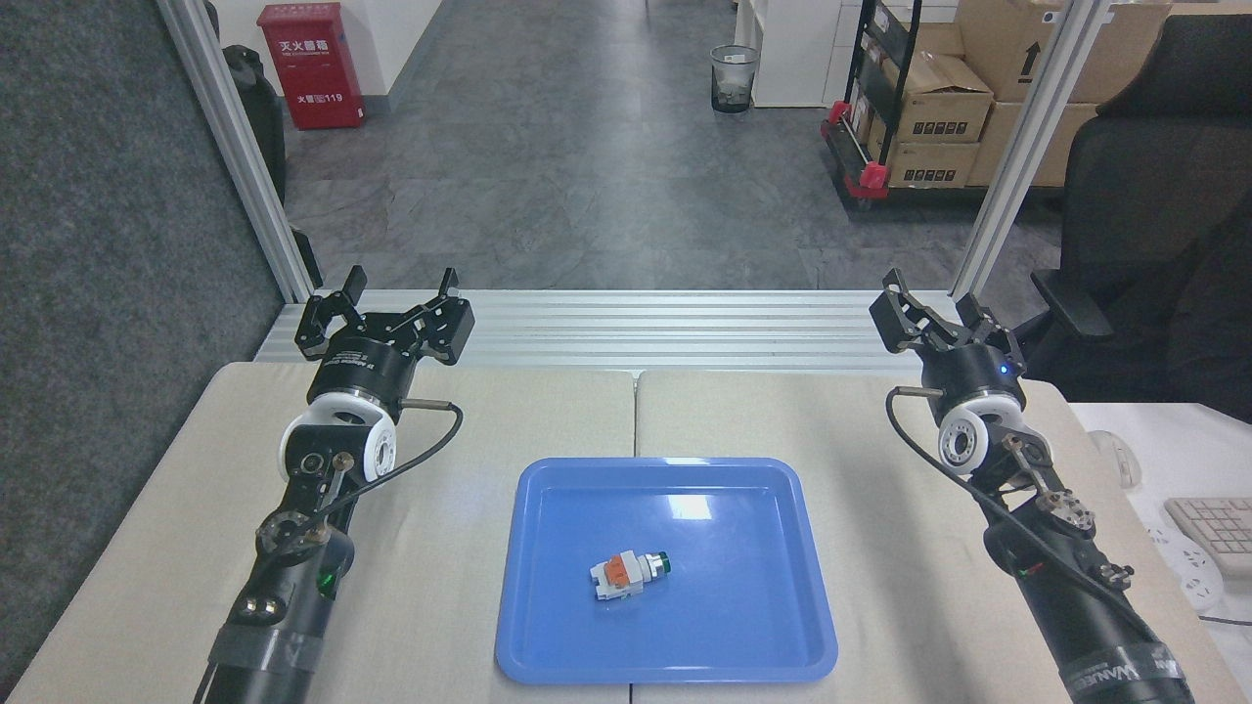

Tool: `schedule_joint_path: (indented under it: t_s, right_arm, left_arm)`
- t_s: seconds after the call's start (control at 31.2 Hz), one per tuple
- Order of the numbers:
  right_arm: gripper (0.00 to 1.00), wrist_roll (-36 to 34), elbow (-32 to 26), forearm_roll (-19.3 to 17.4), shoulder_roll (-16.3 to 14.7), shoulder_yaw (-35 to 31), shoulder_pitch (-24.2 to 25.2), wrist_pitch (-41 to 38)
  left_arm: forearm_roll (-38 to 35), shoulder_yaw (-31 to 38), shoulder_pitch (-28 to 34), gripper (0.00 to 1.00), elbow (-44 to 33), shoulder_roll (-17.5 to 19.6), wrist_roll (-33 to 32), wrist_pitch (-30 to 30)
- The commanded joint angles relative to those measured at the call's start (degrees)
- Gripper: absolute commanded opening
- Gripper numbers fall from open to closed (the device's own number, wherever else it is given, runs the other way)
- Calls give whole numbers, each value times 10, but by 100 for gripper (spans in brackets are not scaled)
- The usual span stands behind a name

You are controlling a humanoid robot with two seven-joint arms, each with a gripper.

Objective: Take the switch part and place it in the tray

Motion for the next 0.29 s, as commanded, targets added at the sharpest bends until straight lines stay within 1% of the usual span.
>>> schedule_joint_path:
  t_s: [0.0, 0.13, 0.26]
  right_arm:
    - [99, 0, 0, 0, 0, 0, 0, 0]
    - [99, 0, 0, 0, 0, 0, 0, 0]
    - [99, 0, 0, 0, 0, 0, 0, 0]
  left_arm:
    - [-12, 10, 9, 98, 6, -29, 9, 4]
    - [-12, 10, 10, 99, 5, -31, 11, 20]
    - [-12, 6, 20, 99, -4, -50, 12, 19]
